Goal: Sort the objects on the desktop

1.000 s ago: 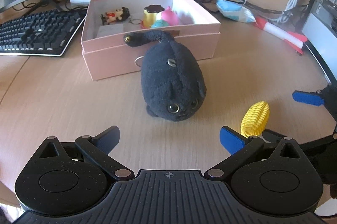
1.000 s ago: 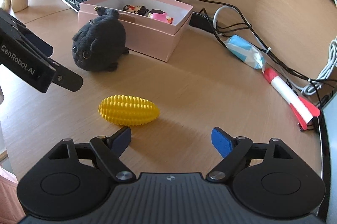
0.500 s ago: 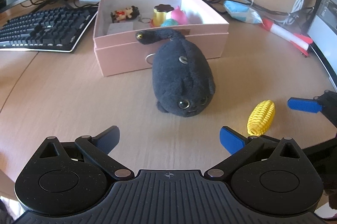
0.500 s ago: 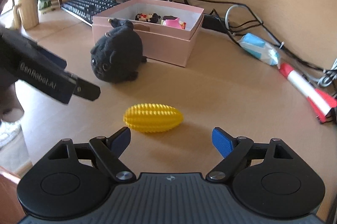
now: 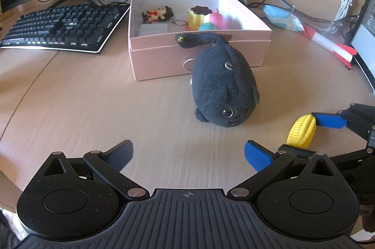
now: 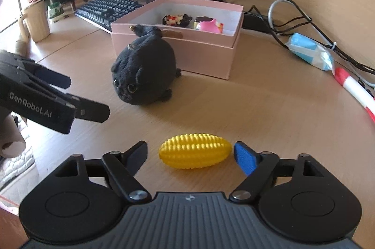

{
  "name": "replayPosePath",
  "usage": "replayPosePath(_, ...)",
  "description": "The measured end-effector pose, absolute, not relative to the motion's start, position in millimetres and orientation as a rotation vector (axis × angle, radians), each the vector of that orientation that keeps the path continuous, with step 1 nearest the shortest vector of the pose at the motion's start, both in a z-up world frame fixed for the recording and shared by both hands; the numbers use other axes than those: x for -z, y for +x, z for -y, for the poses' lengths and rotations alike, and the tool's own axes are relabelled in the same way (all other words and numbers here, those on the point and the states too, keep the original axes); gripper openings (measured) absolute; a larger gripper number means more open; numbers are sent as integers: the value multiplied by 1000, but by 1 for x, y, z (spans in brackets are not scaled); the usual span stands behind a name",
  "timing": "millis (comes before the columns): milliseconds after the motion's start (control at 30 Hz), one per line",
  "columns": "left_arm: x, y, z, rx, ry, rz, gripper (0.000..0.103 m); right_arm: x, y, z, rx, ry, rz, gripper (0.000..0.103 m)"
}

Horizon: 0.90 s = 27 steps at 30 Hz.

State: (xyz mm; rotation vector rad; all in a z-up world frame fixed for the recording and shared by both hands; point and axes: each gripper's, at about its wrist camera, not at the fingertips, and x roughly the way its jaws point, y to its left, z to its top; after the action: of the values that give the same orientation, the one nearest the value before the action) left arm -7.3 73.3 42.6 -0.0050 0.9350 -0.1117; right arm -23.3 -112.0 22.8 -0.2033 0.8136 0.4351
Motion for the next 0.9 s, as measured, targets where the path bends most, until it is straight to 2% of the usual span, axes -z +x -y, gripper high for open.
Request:
replayPosePath(633,-38,34,-23,199,84,-832,102,-46,-49,142,-301,-198,-779,67)
replayPosePath(667,-37,36,-21,195,95,-831,101,-48,-50,143,-292,-199,-775,67)
replayPosePath(700,-36,37,-21,193,101,-833,93,-49,-51,145,-285,-198,-770,67)
replayPosePath(733,-36,39,-20,193,105,-840,79,-51,-52,147,-278,-194,-767,67)
replayPosePath(900,-35,40,-24,190,94,-845,74,-57,-59,153,-260,-186,-750,67)
